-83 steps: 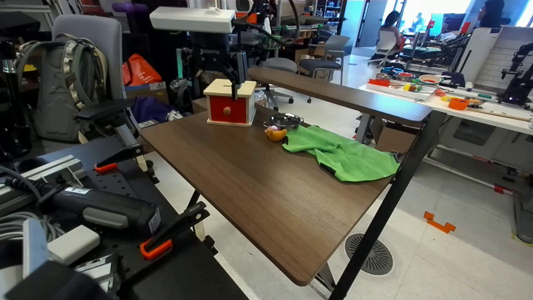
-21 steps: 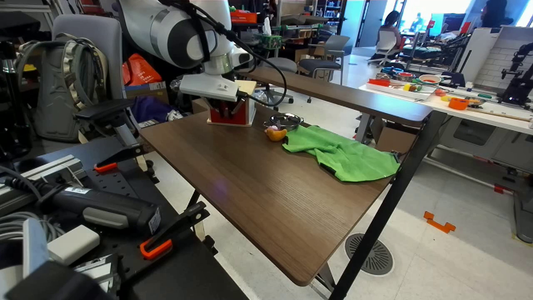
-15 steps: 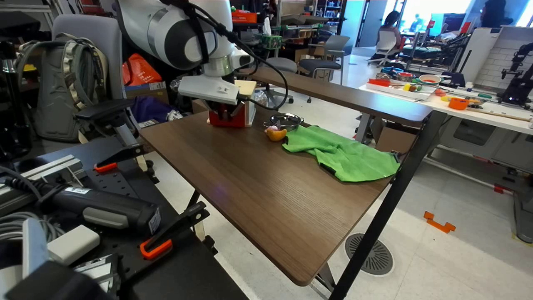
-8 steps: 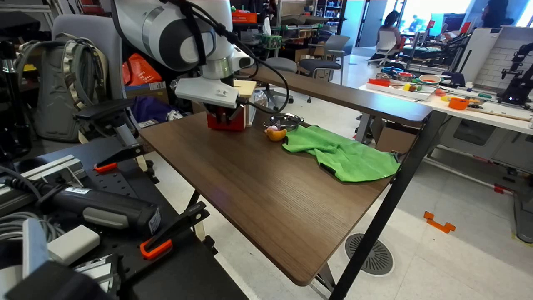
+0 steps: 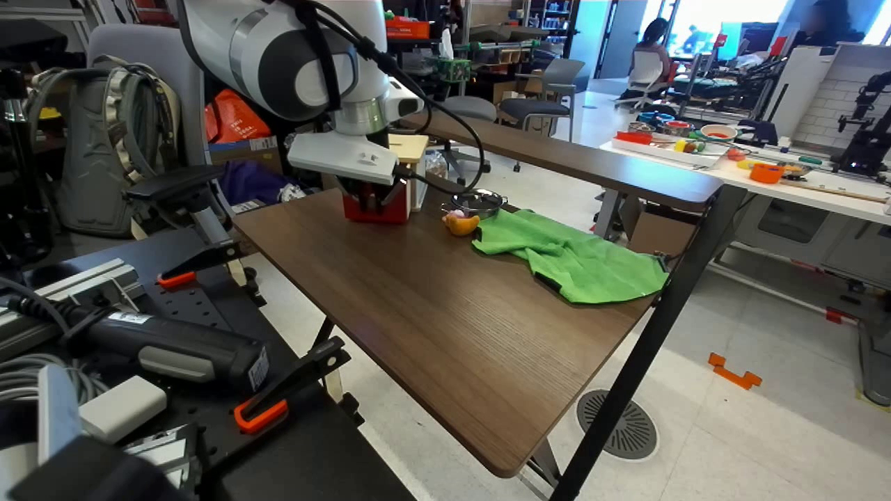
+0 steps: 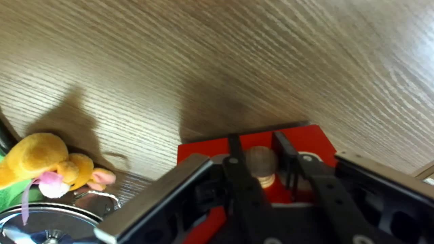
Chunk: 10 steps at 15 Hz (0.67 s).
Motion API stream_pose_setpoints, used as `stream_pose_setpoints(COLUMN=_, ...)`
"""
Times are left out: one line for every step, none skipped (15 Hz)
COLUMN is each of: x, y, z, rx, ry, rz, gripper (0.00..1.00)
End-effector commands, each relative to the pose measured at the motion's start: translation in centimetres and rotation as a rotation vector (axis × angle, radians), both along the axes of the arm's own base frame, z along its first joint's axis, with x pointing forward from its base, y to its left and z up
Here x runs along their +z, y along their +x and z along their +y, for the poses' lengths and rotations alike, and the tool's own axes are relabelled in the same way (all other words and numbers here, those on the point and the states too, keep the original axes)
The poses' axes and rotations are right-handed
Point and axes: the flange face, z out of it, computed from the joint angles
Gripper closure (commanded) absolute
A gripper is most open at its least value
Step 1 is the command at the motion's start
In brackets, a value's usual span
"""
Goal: Open the orange drawer
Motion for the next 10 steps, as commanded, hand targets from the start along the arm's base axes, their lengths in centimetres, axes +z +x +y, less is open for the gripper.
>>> stream_pose_setpoints(x=0.0, y=-1.1, z=-1.3, rx=0.002, ry=-0.012, rz=0.014, gripper=0.48)
stream_pose_setpoints(x=-0.1, y=-1.1, z=-1.3, rx=0.004, ry=-0.016, rz=0.016, gripper=0.46)
stream_pose_setpoints(x=-0.3, y=-1.3, z=-1.5, rx=0.002, ry=-0.017, rz=0.023, gripper=0.4)
stream_pose_setpoints(x=-0.4, y=-1.4, z=-1.7, rx=0.0, ry=-0.018, rz=0.03, gripper=0.32)
stream_pose_setpoints(x=-0.6, y=-1.6, z=-1.9, rx=-0.004, ry=-0.019, rz=0.036, gripper=0.26)
stream_pose_setpoints(x=-0.7, y=-1.6, z=-2.1, rx=-0.006, ry=-0.019, rz=0.043, gripper=0.19)
stream_pose_setpoints(x=-0.8, y=-1.7, z=-2.2, rx=-0.008, ry=-0.02, rz=0.047, gripper=0.11)
stream_pose_setpoints(x=-0.9, y=-1.7, z=-2.3, rx=-0.01, ry=-0.021, rz=0.051, gripper=0.04)
stream_pose_setpoints(x=-0.9, y=-1.8, z=-2.4, rx=-0.011, ry=-0.022, rz=0.055, gripper=0.0)
stream_pose_setpoints(x=-1.0, y=-1.9, z=-2.5, rx=-0.011, ry=-0.025, rz=0.057, gripper=0.0)
